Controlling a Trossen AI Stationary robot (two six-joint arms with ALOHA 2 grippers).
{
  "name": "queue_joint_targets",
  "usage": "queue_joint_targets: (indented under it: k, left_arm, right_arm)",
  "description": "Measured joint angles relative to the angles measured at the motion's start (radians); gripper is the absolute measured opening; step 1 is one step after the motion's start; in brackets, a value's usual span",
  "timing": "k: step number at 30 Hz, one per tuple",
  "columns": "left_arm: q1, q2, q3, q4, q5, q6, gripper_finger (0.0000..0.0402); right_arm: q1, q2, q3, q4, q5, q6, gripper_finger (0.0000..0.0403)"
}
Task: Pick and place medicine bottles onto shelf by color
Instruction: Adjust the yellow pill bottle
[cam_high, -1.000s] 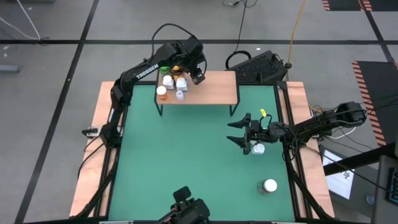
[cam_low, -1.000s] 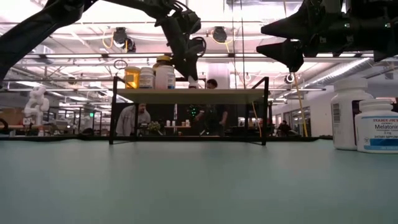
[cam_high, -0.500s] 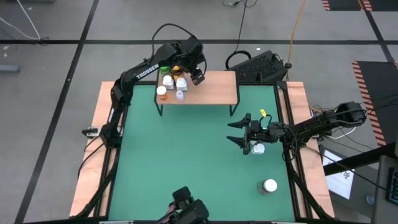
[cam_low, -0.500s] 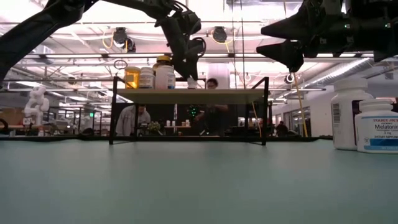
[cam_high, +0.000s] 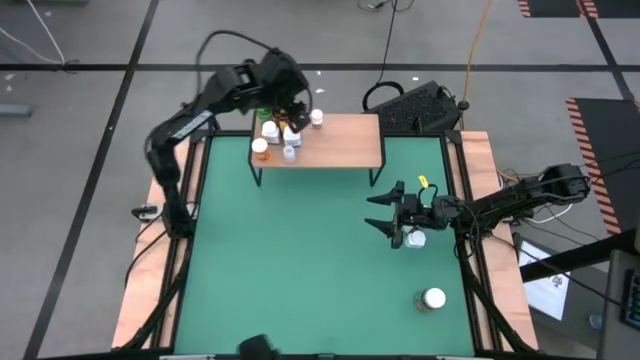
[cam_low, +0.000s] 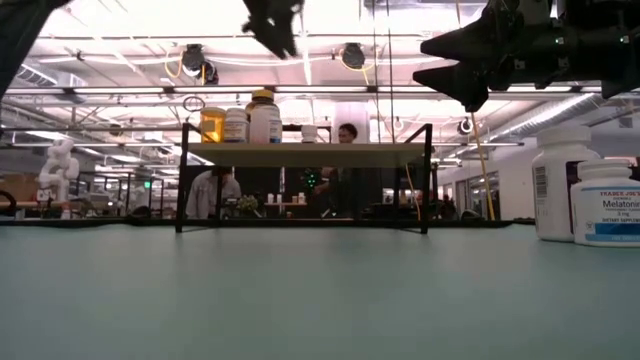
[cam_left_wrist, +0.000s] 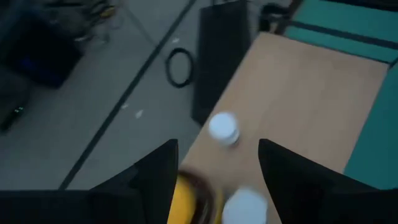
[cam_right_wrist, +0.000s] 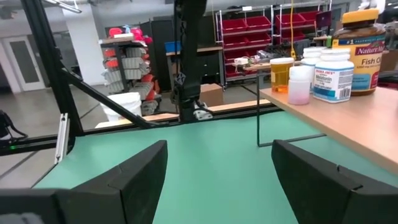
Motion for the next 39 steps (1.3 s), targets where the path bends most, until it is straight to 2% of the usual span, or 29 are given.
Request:
queue_joint_targets:
  k: [4, 8, 19, 21, 29, 39]
  left_arm:
    - [0.001, -0.047, 0.0, -0.137, -0.073, -0.087, 0.0225]
    - [0.029, -0.042, -0.002, -0.243, -0.124, -0.153, 0.0225]
    - [0.09, 0.064, -0.002, -0.222, -0.126, -0.114, 0.0225]
    - [0.099, 0.076, 0.0, -0.215, -0.118, -0.109, 0.0226]
    - [0.125, 0.102, -0.004, -0.186, 0.018, -0.084, 0.0253]
    - [0.111, 0.097, -0.004, -0.196, 0.021, -0.082, 0.0256]
  right_arm:
    - [0.002, 0.0, 0.0, 0.0, -0.001, 0.015, 0.0281]
    - [0.002, 0.0, 0.0, 0.004, -0.001, 0.026, 0.0281]
    - [0.006, 0.0, 0.0, 0.003, -0.003, 0.021, 0.0281]
    - [0.006, 0.0, 0.0, -0.002, -0.003, 0.019, 0.0281]
    - [0.006, 0.0, 0.0, -0.006, -0.004, 0.023, 0.0281]
    - [0.006, 0.0, 0.0, -0.006, -0.004, 0.026, 0.0281]
